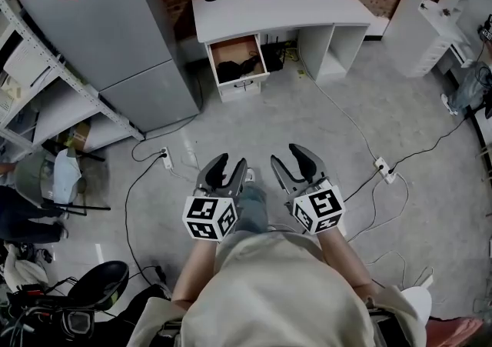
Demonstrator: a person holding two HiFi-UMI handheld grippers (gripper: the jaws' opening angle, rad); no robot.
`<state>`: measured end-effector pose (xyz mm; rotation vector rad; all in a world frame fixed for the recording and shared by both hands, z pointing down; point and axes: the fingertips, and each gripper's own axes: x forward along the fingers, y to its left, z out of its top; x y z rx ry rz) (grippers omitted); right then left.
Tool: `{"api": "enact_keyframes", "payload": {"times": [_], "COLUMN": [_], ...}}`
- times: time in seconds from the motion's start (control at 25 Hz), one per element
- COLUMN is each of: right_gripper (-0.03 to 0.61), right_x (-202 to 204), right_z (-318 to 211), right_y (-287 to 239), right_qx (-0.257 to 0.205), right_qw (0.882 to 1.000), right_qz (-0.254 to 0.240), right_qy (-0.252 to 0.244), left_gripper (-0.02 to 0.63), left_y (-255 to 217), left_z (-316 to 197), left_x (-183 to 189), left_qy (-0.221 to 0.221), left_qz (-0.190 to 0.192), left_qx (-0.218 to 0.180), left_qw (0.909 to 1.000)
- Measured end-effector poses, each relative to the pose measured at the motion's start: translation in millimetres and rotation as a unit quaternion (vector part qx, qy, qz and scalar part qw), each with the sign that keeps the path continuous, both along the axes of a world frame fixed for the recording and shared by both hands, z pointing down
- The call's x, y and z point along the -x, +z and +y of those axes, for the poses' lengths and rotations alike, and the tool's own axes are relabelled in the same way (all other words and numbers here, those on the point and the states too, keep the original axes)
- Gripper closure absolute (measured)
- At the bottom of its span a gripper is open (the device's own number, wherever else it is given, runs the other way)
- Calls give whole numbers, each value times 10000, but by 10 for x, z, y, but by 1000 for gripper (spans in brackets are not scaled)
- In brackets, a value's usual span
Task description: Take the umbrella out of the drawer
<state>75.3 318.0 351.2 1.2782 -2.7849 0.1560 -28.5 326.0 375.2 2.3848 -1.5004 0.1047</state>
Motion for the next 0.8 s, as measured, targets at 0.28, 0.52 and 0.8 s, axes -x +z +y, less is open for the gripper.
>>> {"api": "enact_keyframes", "payload": {"times": [0.28,0.52,0.8], "right_gripper": [334,285,239], "right_x": [-54,-25,158], "right_z": [-550,-1271,-2183], "right_y": [68,116,19], "right_qx": [-28,69,165], "right_qw": [9999,9997,9994], "right_qz": [36,21,-99], "right_qy": [155,226,290], "left_gripper": [380,377,377], "left_y": [114,158,107], "left_z": [-554,-1278,-2169], "left_x": [-19,39,235], "left_qy": [97,122,278], "left_qz": [-26,27,-18], "left_qx": [73,94,124], "left_qw": [9999,9999,9995]}}
